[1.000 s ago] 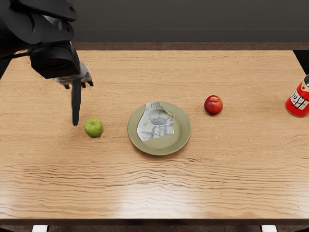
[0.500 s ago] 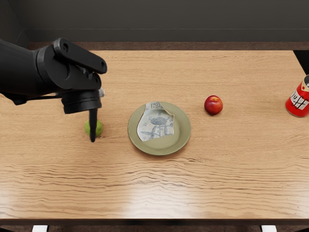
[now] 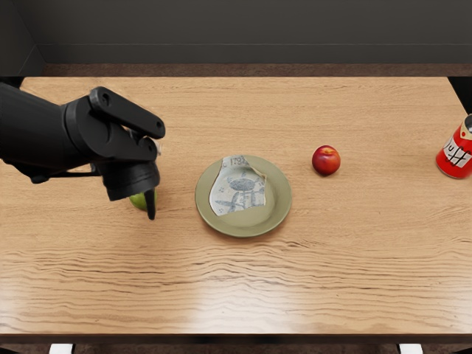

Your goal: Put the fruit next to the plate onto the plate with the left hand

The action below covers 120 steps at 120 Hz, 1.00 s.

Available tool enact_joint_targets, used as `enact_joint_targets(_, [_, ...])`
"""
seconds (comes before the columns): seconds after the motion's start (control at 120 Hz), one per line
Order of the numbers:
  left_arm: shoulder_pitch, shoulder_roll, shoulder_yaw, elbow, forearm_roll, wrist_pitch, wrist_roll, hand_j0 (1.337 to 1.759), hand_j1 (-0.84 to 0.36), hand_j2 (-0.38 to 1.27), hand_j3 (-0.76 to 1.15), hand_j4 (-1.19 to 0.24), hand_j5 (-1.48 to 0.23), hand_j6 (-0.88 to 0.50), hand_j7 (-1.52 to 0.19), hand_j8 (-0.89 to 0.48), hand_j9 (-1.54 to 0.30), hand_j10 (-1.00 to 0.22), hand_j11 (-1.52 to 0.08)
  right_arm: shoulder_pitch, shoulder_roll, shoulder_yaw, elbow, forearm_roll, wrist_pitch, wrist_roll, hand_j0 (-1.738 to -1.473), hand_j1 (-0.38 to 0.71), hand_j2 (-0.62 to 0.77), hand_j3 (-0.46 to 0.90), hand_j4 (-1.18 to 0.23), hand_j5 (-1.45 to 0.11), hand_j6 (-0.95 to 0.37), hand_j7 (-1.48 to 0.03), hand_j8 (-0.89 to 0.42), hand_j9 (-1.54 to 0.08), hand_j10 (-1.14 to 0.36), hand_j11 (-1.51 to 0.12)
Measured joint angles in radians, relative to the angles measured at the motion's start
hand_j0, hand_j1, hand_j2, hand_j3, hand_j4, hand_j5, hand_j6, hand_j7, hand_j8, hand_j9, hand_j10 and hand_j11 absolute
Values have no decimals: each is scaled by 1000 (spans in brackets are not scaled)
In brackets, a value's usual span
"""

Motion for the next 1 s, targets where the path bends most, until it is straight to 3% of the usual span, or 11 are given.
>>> enact_joint_targets(0.3, [42,0,15,-4,-93,103,-7,1658,156,33,0,-162,-210,-162,-210,-162,-210,-162,-210,0,0,0,0,0,0,0,-1658,-331,-3,0,-15,-20,-15,-20,-15,-20,-15,-20])
enact_joint_targets(1.0, [94,0,3,-4,-86,220,-21,1658,26,54,0,-270,-350,-270,-350,-270,-350,-270,-350,0,0,0,0,0,0,0,-1658,-331,-3,0,-15,-20,-15,-20,-15,-20,-15,-20])
